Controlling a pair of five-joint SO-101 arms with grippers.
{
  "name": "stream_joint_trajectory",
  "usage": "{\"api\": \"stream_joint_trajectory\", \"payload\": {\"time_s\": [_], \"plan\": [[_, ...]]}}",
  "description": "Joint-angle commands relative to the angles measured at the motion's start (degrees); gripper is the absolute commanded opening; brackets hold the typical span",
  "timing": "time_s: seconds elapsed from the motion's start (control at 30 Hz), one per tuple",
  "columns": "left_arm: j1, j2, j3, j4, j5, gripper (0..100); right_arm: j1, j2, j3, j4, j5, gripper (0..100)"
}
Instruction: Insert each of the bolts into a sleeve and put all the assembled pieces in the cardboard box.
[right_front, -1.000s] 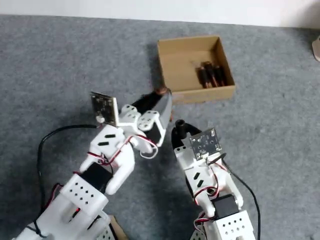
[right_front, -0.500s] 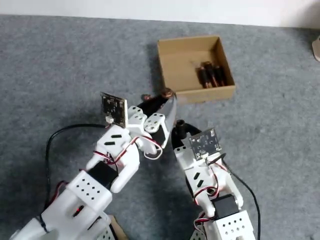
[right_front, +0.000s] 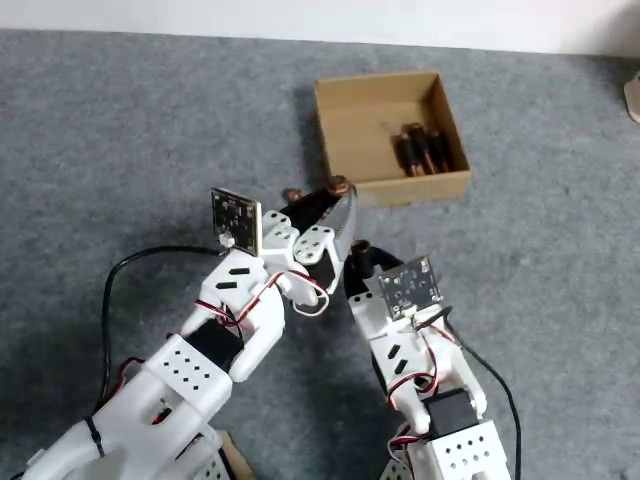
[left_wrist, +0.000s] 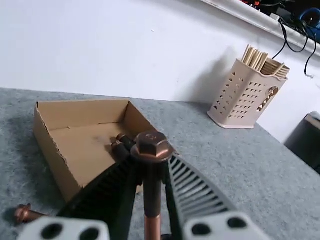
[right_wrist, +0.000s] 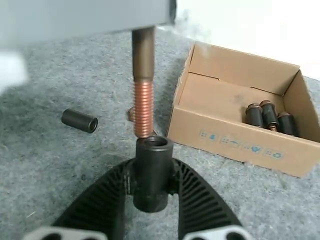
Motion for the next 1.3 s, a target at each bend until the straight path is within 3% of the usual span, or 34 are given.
{"api": "stream_joint_trajectory", "payload": {"time_s": [0.0, 0.53, 0.67, 0.83, 1.27], "plan": [[0.8, 0.0, -2.5, -1.4, 1.6, 0, -0.7, -1.5, 6.6, -0.2, 0.6, 0.5], [0.9, 0.5, -4.4, -1.0, 7.7, 0, -0.7, -1.5, 6.6, -0.2, 0.6, 0.5], [2.3, 0.5, -4.6, 4.0, 7.6, 0, -0.7, -1.5, 6.6, -0.2, 0.6, 0.5], [4.2, 0.0, -4.4, 6.5, -0.8, 0, -0.7, -1.5, 6.7, -0.1, 0.7, 0.5], [4.2, 0.1, -4.1, 12.3, -5.7, 0, -0.4, -1.5, 6.5, -0.1, 0.5, 0.5]]}}
